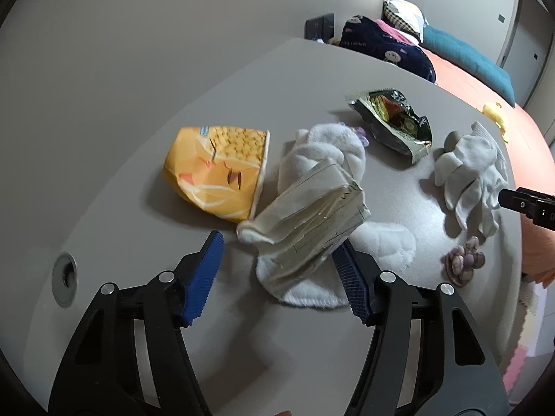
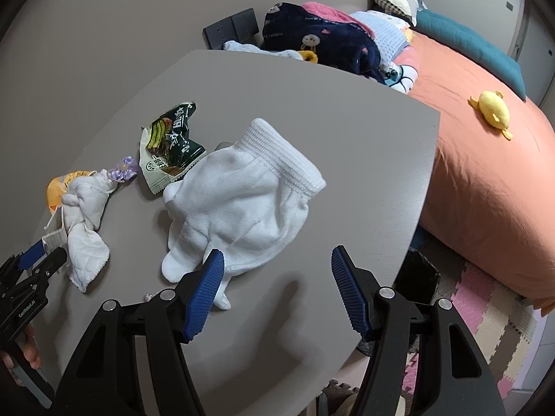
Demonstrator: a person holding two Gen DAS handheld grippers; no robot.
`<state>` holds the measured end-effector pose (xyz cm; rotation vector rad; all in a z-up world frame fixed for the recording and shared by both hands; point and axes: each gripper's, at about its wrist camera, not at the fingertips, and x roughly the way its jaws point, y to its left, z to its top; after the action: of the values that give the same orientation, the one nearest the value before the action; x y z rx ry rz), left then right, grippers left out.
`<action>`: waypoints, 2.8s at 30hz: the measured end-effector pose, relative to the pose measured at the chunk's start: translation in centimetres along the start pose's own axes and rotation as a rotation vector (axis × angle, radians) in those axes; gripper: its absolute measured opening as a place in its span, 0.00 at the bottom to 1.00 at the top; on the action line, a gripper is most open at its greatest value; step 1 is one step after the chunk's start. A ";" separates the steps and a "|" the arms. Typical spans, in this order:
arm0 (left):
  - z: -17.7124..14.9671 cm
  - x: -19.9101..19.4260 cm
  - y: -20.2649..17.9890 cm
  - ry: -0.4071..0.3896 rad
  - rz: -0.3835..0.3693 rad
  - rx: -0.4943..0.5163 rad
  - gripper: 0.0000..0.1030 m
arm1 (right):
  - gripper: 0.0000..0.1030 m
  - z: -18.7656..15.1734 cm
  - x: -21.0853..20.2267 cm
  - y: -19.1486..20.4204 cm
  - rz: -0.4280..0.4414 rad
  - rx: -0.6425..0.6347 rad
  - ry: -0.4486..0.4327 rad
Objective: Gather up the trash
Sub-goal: 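Grasp the white paper packet with the left tool while the right tool grasps the white glove, then carry the paper packet and glove with both tools over the trash bin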
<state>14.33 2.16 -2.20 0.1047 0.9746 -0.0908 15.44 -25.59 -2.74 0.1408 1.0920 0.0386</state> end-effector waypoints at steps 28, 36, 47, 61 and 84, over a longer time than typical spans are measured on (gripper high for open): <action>0.0 -0.6 -0.1 -0.022 -0.016 -0.004 0.11 | 0.05 0.2 -0.1 1.1 0.061 -0.016 -0.012; 0.2 -2.7 -0.2 -0.060 -0.022 -0.022 0.11 | 0.05 1.5 -4.1 1.3 0.049 -0.040 -0.103; 0.7 -5.3 -1.5 -0.107 -0.032 -0.022 0.11 | 0.05 3.1 -9.6 0.0 0.034 -0.039 -0.219; 1.5 -7.2 -7.0 -0.137 -0.069 0.056 0.11 | 0.05 2.0 -13.2 -4.2 0.026 0.006 -0.275; 2.4 -9.1 -18.3 -0.155 -0.163 0.212 0.11 | 0.05 -1.4 -17.2 -13.9 -0.027 0.134 -0.323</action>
<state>8.95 -16.03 5.75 0.2096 0.8149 -0.3479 5.79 -40.92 9.97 0.2438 0.7732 -0.0796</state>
